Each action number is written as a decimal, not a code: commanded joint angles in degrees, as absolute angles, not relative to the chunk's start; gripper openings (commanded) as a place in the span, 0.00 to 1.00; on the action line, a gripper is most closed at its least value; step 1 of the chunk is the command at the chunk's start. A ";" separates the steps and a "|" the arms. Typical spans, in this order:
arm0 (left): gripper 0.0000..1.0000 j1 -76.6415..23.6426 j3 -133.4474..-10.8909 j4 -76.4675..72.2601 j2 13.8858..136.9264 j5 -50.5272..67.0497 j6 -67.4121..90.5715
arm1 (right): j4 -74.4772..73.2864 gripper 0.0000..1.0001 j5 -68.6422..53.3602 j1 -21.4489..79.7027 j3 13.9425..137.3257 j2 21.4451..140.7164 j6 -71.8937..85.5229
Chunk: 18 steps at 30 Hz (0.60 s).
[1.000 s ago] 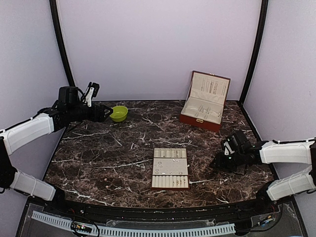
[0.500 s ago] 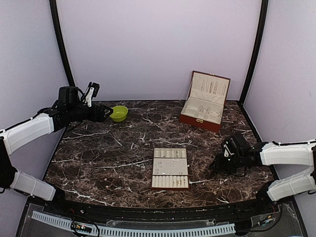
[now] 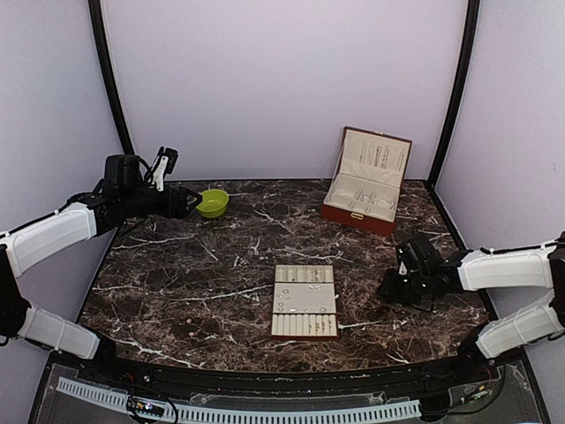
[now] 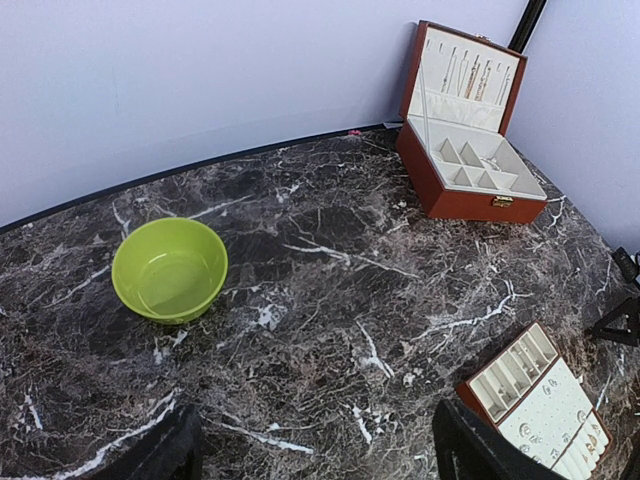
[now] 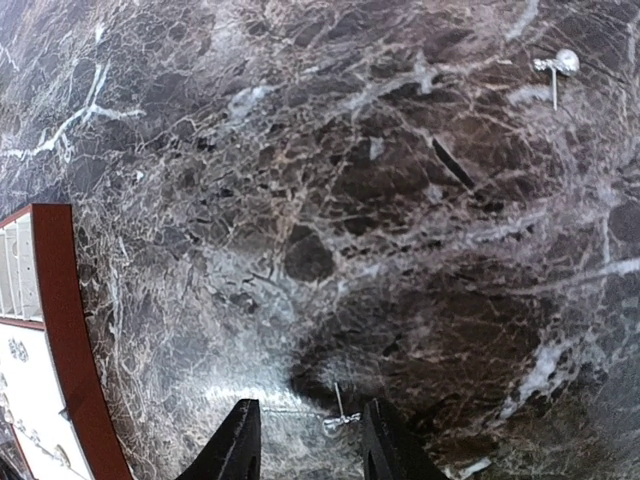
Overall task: Organize the mixed jewelry
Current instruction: Pick up the earring from the center of the board.
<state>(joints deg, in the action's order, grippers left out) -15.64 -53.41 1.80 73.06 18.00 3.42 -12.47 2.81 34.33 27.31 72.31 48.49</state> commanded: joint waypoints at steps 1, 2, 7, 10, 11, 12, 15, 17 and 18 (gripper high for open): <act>0.82 -15.47 -52.47 0.78 71.28 17.98 3.17 | -11.69 0.35 4.53 33.93 28.95 74.50 47.29; 0.82 -15.47 -52.47 0.79 71.28 18.00 3.17 | -11.69 0.35 4.70 33.97 29.12 74.91 47.02; 0.82 -15.47 -52.47 0.76 71.46 17.85 3.19 | -10.50 0.33 3.71 33.95 30.22 76.85 45.70; 0.82 -15.51 -52.47 0.73 71.61 17.81 3.17 | -9.33 0.32 2.74 34.01 30.33 77.56 45.17; 0.82 -15.48 -52.47 0.72 71.62 17.77 3.21 | -9.03 0.32 2.31 34.01 30.51 77.82 44.96; 0.81 -15.47 -52.47 0.75 71.63 17.81 3.19 | -8.89 0.31 2.10 34.01 30.64 78.04 44.77; 0.81 -15.47 -52.47 0.75 71.74 17.76 3.18 | -9.76 0.30 2.70 34.01 31.03 78.02 44.18; 0.82 -15.47 -52.43 0.79 71.79 17.68 3.21 | -11.47 0.29 3.94 34.01 31.44 77.04 43.69; 0.82 -15.47 -52.42 0.79 71.71 17.69 3.19 | -12.43 0.30 4.79 34.01 31.60 76.40 43.39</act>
<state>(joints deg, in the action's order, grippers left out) -15.64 -53.39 1.80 73.06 17.93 3.42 -9.89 2.96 34.13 30.24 77.36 44.88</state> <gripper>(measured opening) 0.815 0.295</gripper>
